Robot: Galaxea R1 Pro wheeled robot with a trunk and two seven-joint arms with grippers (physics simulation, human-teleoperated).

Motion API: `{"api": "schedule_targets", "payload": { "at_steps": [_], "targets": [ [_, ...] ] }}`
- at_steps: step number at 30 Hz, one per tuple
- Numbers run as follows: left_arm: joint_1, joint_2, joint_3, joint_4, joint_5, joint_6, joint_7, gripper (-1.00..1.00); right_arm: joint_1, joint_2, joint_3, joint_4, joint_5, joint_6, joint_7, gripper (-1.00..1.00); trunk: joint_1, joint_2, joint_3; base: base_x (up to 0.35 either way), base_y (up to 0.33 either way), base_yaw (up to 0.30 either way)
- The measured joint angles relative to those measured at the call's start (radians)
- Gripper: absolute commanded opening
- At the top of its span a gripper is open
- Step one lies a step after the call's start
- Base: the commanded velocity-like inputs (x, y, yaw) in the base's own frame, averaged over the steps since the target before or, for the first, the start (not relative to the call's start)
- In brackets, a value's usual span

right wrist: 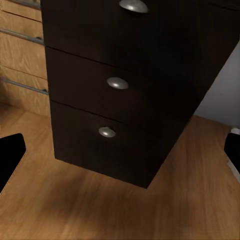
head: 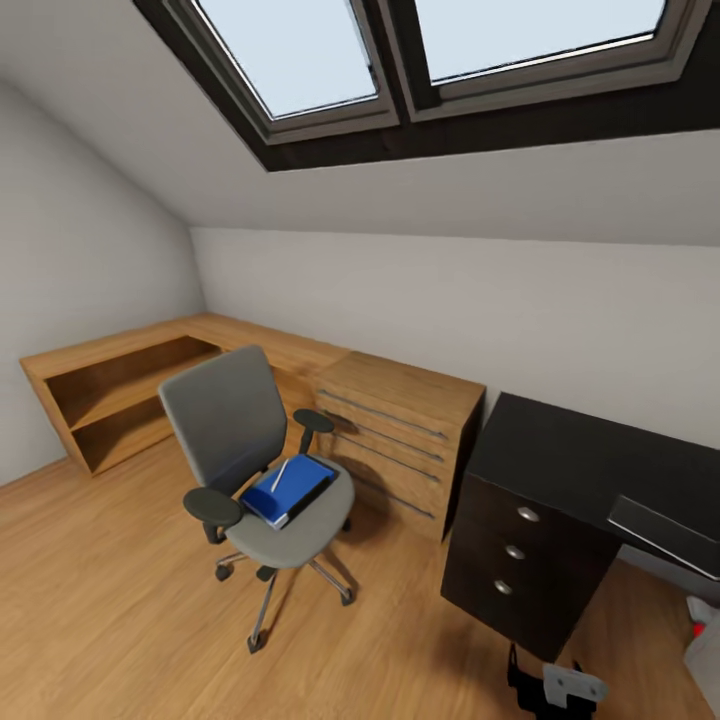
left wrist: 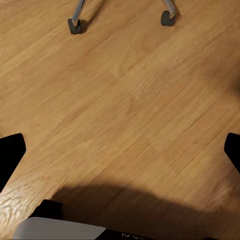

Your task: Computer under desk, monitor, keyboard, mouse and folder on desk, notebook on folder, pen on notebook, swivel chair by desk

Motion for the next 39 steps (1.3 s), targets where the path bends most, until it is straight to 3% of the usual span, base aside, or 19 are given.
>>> {"api": "schedule_targets", "payload": {
  "at_steps": [9, 35, 39],
  "targets": [
    [0.001, -0.002, -0.001, 0.013, 0.001, 0.001, -0.007, 1.0, 0.0, 0.017, 0.0, 0.001, 0.001, -0.055, -0.086, 1.0, 0.0, 0.0, -0.006, 0.0, 0.0, 0.271],
    [0.0, 0.003, 0.0, 0.015, -0.002, -0.003, -0.006, 1.0, 0.0, 0.016, 0.001, 0.021, 0.004, -0.117, -0.093, 1.0, 0.0, 0.0, -0.022, 0.0, 0.0, 0.271],
    [0.0, 0.002, 0.001, 0.014, -0.002, -0.068, -0.002, 1.0, 0.0, 0.012, 0.003, 0.02, 0.003, -0.118, -0.091, 1.0, 0.0, 0.0, -0.025, 0.0, 0.0, 0.271]
  ]
}}
